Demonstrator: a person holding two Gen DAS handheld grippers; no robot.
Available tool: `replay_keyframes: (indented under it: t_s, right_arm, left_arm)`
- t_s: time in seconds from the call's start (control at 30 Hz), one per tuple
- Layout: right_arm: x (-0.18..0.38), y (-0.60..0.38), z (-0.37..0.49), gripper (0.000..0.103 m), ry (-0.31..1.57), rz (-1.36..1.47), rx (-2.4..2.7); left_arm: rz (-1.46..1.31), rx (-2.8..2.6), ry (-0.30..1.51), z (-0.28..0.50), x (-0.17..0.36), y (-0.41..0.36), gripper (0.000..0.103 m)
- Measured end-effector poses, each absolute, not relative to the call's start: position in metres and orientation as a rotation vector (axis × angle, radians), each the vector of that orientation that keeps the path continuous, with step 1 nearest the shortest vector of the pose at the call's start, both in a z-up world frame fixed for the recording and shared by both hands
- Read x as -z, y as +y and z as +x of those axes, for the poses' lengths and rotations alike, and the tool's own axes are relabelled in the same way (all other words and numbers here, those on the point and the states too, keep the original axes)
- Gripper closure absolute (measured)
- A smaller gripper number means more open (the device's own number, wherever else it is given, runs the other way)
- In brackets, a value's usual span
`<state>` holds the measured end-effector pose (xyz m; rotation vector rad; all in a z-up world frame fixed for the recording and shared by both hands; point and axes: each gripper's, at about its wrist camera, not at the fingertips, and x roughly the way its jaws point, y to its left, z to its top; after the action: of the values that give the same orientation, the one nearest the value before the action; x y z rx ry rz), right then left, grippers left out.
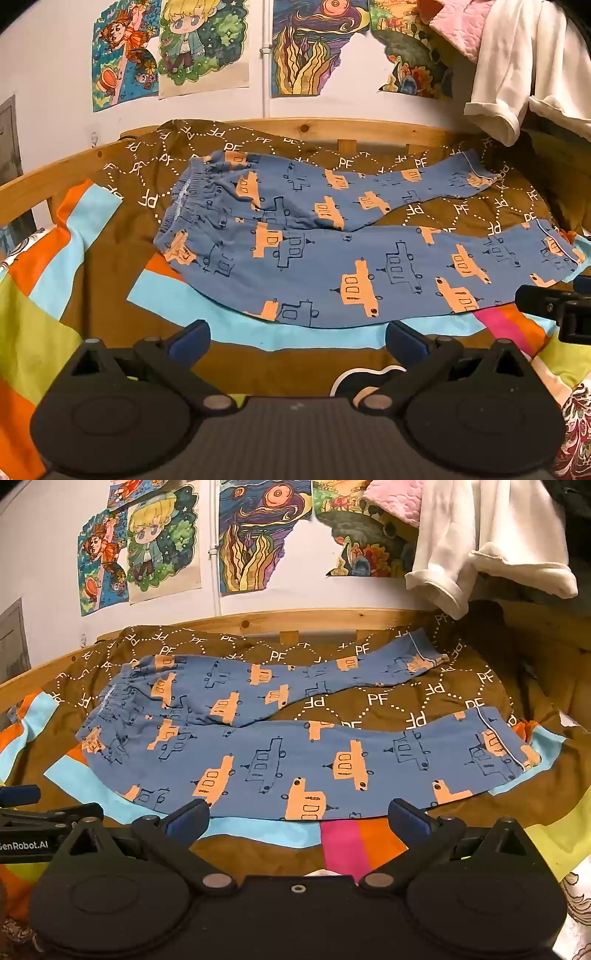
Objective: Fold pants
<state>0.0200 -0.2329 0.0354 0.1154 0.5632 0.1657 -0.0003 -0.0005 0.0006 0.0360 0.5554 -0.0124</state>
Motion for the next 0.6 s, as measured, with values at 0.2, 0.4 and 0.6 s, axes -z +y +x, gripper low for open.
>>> replay_keyframes:
  t_s: [0.2, 0.4, 0.6]
  right_arm:
    - [-0.0351, -0.2327, 0.0199, 0.001, 0.566, 0.115, -0.167]
    - [-0.0357, -0.2339, 0.02, 0.001, 0.568, 0.115, -0.167]
    - [-0.0351, -0.2335, 0.0199, 0.001, 0.569, 0.113, -0.165]
  left_arm:
    - [0.026, 0.012, 0.565, 0.0016, 0.0024, 0.0035, 0.0]
    - [0.026, 0.005, 0.57, -0.0003, 0.003, 0.0015, 0.0]
    - [0.025, 0.006, 0.571, -0.0006, 0.0035, 0.0018, 0.0]
